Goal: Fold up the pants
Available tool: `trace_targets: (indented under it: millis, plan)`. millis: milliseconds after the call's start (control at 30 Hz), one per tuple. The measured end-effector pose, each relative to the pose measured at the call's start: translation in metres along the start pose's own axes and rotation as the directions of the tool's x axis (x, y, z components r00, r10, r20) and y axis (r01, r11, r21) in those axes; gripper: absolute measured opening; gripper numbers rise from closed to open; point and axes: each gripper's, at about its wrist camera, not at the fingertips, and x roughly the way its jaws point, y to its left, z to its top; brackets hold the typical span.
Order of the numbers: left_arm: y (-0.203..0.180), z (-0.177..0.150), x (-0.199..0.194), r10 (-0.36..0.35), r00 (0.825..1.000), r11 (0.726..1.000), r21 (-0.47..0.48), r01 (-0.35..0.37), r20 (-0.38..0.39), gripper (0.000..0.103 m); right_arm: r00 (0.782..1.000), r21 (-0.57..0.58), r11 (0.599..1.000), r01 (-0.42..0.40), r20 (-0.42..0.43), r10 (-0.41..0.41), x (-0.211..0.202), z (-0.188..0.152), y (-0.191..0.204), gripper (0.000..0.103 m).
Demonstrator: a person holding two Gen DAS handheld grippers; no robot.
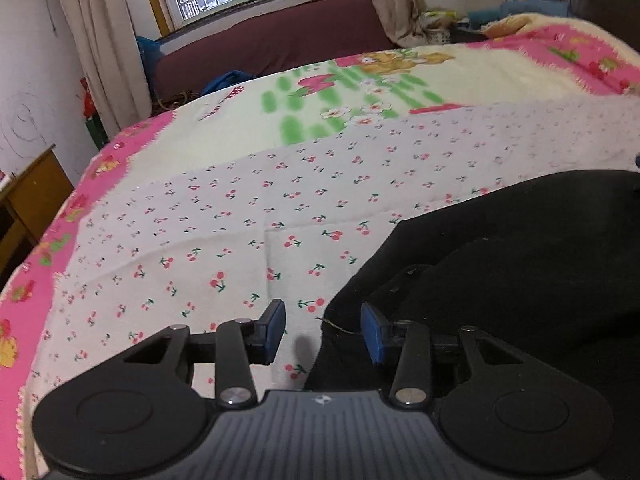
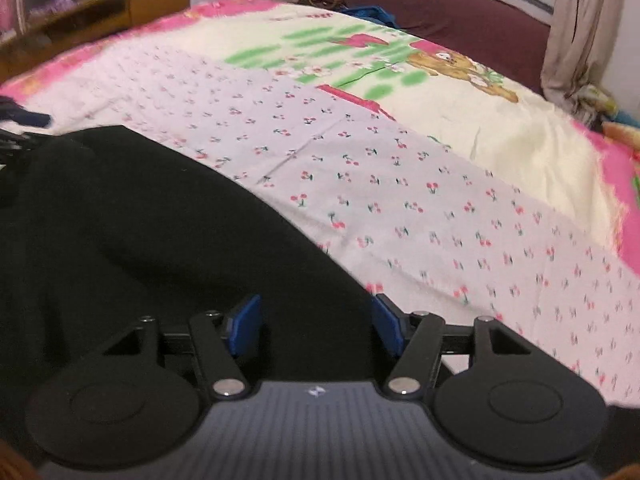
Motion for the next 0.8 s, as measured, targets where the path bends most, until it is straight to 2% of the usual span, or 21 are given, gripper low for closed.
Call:
trace_targets:
  millis: [133, 233, 400, 567, 633, 667, 700, 767, 800]
  plan:
    - [-0.006, -0.008, 0.002, 0.011, 1.000, 1.000, 0.014, -0.011, -0.020, 0.056, 0.999, -0.010, 1.000, -0.002, -0.053, 0.002, -0.010, -0.034, -0.001, 0.062]
    - [-0.010, -0.010, 0.001, 0.022, 0.999, 0.999, 0.024, -0.021, -0.025, 0.056, 0.998, -0.041, 0.999, 0.016, -0.064, -0.019, -0.012, -0.046, 0.003, 0.063]
    - [-0.014, -0.009, -0.003, 0.035, 0.999, 0.998, 0.053, -0.033, -0.033, 0.056, 0.998, -0.054, 0.998, 0.006, -0.060, -0.010, -0.013, -0.042, 0.005, 0.063]
    - [-0.013, -0.010, -0.003, 0.036, 0.999, 0.998, 0.043, -0.035, -0.027, 0.056, 0.996, -0.135, 0.989, -0.064, -0.076, 0.054, -0.005, -0.031, 0.016, 0.063]
    - [-0.013, -0.010, -0.002, 0.035, 0.999, 0.999, 0.039, -0.034, -0.026, 0.056, 0.995, -0.146, 0.989, -0.029, -0.097, 0.015, 0.010, -0.027, 0.016, 0.064]
    - [-0.013, -0.011, -0.002, 0.035, 0.999, 0.999, 0.039, -0.034, -0.025, 0.056, 0.993, -0.120, 0.992, -0.035, -0.114, 0.021, 0.019, -0.022, 0.014, 0.064]
    - [-0.013, -0.011, -0.002, 0.034, 0.999, 0.999, 0.039, -0.033, -0.024, 0.056, 0.992, -0.103, 0.994, -0.043, -0.123, 0.030, 0.025, -0.019, 0.013, 0.063]
    - [-0.012, -0.012, -0.002, 0.032, 0.999, 0.999, 0.038, -0.032, -0.020, 0.056, 0.991, -0.096, 0.994, -0.048, -0.128, 0.035, 0.032, -0.017, 0.018, 0.052]
    - [-0.012, -0.012, -0.003, 0.031, 0.999, 0.999, 0.037, -0.030, -0.018, 0.056, 0.990, -0.097, 0.994, -0.057, -0.133, 0.044, 0.033, -0.017, 0.021, 0.041]
